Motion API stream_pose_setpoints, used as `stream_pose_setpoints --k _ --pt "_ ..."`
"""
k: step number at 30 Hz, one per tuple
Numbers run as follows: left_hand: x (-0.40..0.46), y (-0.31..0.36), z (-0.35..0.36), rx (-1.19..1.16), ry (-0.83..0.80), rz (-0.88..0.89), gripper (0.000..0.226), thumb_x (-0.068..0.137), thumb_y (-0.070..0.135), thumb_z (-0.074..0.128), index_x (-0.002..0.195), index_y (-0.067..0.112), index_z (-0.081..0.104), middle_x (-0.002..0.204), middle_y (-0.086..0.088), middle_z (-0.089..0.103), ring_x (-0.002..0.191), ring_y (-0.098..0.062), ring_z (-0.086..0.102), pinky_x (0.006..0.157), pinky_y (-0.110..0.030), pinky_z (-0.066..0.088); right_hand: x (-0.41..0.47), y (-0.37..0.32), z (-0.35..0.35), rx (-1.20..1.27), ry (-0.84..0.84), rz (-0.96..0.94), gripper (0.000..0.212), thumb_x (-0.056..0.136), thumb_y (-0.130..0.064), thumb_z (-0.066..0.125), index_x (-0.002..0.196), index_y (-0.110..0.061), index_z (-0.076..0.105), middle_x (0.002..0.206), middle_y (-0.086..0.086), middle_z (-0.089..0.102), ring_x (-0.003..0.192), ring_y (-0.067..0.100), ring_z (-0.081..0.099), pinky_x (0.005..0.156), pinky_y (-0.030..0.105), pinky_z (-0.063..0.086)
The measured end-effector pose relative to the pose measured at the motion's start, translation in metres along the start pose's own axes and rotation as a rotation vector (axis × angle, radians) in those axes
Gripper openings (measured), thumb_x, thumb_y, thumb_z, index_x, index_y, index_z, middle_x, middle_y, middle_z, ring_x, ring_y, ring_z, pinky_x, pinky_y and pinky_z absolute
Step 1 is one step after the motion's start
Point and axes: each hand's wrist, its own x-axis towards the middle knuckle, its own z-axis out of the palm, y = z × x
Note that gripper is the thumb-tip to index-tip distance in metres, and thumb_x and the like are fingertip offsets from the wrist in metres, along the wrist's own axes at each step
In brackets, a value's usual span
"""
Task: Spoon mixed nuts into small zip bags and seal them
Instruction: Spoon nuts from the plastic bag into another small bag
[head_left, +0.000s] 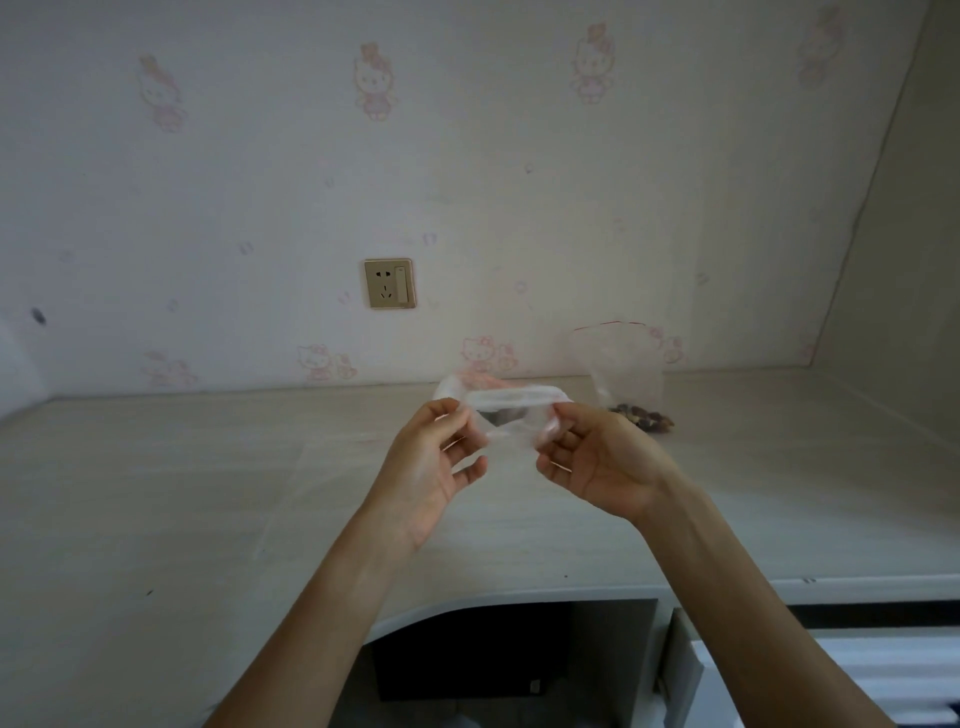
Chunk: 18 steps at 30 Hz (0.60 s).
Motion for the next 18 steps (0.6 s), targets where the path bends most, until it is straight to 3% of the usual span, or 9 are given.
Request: stream_pose_setpoints --k 6,9,11,13,16,18 --pt "0.001 0.001 0.002 0.006 -0.003 -0.131 0.015 0.095 0.02 0.064 0.082 0.018 0.07 0.066 0.005 0.059 0.063 -0.01 0.057 0.061 -0.028 0.045 0.001 0.005 -0.005 0.013 0.025 0.045 0.011 0.078 -0.015 0.068 0.085 -0.008 0.064 0.074 0.005 0.06 0.069 0.019 0.061 0.07 0.033 0.05" --pt "0.001 0.006 0.003 -0.172 0.013 -0.239 0.023 0.088 0.018 0.064 0.065 0.016 0.063 0.063 0.001 0.054 0.058 -0.014 0.056 0.065 -0.032 0.044 0.002 0.008 -0.006 0.028 0.014 -0.009 0.012 0.076 -0.014 0.067 0.086 -0.008 0.07 0.071 0.003 0.058 0.068 0.018 0.06 0.071 0.034 0.05" --pt "0.0 0.008 0.002 -0.246 -0.023 -0.267 0.019 0.087 0.019 0.064 0.069 0.016 0.059 0.066 0.0 0.057 0.062 -0.016 0.059 0.071 -0.035 0.048 0.002 0.009 -0.006 -0.013 -0.047 -0.065 0.022 0.078 -0.017 0.069 0.097 -0.008 0.075 0.079 0.005 0.063 0.075 0.019 0.063 0.075 0.034 0.052" --pt "0.0 0.008 0.0 -0.234 -0.073 -0.218 0.007 0.085 0.019 0.067 0.087 0.012 0.065 0.079 -0.004 0.066 0.074 -0.019 0.066 0.079 -0.039 0.055 0.0 0.01 -0.004 -0.18 -0.084 -0.131 0.024 0.079 -0.021 0.074 0.102 -0.013 0.079 0.095 0.009 0.07 0.087 0.021 0.068 0.082 0.035 0.055" --pt "0.001 0.003 -0.001 0.008 -0.122 -0.062 0.028 0.073 0.016 0.078 0.098 0.007 0.07 0.094 -0.007 0.073 0.087 -0.017 0.072 0.089 -0.039 0.059 0.001 0.01 -0.002 -0.376 0.033 -0.231 0.025 0.078 -0.015 0.082 0.099 -0.005 0.075 0.101 0.012 0.076 0.096 0.023 0.071 0.089 0.037 0.056" --pt "0.002 -0.001 0.003 0.247 -0.028 0.079 0.038 0.066 0.015 0.082 0.094 -0.006 0.068 0.096 -0.01 0.073 0.092 -0.02 0.072 0.095 -0.041 0.057 0.003 0.011 0.002 -0.391 0.132 -0.286 0.013 0.082 -0.009 0.081 0.093 -0.005 0.074 0.092 0.008 0.077 0.088 0.02 0.072 0.083 0.034 0.059"
